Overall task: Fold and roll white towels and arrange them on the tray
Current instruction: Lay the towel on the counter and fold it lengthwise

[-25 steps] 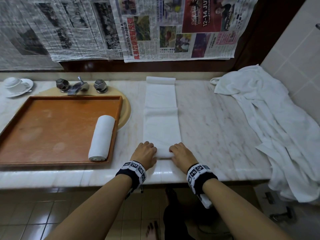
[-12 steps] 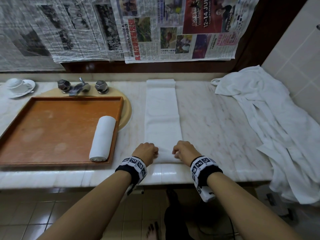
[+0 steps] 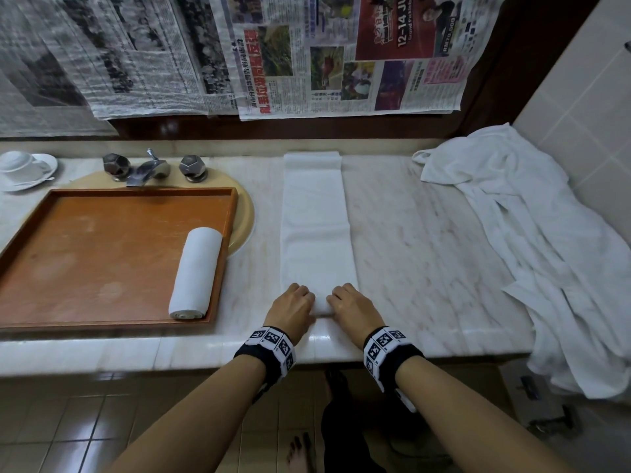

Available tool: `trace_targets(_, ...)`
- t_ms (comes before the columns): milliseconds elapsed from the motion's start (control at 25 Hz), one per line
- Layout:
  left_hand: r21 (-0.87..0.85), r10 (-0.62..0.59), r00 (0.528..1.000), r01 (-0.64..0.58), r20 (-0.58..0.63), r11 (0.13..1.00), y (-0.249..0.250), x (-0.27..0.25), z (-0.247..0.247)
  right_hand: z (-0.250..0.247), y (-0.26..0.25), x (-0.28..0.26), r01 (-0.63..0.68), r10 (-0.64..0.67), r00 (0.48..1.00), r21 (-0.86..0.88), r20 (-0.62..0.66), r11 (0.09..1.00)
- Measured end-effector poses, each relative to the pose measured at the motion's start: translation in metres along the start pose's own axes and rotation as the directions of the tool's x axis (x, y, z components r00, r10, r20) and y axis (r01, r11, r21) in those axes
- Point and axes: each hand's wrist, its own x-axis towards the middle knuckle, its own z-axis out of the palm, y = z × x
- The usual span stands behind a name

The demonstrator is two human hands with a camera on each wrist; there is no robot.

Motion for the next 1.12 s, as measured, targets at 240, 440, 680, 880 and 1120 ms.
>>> trace_targets(240, 0.135, 0.069, 0.995, -0.078, 0.071, 0.988, -0.005, -0.006, -0.006, -0.018, 0.007, 0.013, 0.047, -0.033, 0.972, -0.056, 0.232, 0.997)
trace_targets(440, 0.128, 0.083, 0.995, -0.089, 0.051, 0.988, -0.011, -0.009, -0.002, -0.015, -0.003, 0.003, 0.074, -0.084, 0.978, 0.056, 0.191, 0.996)
trace_targets(680, 0.053, 0.082, 0.994, -0.078, -0.070, 0.996, -0.005, -0.015, -0.002, -0.008, -0.007, 0.012, -0.052, 0.025, 0.981, 0.136, 0.192, 0.989)
trace_targets(880, -0.057, 0.122, 0.985, -0.130, -0.118, 0.990, -0.007, -0.018, 0.008, -0.006, -0.009, 0.013, -0.061, 0.051, 0.993, 0.091, 0.110, 0.994)
trace_targets(1120, -0.068, 0.045, 0.998, -0.042, 0.040, 0.997, -0.004, 0.014, -0.005, 0.016, -0.020, -0.009, 0.033, -0.035, 0.993, -0.018, -0.109, 0.999)
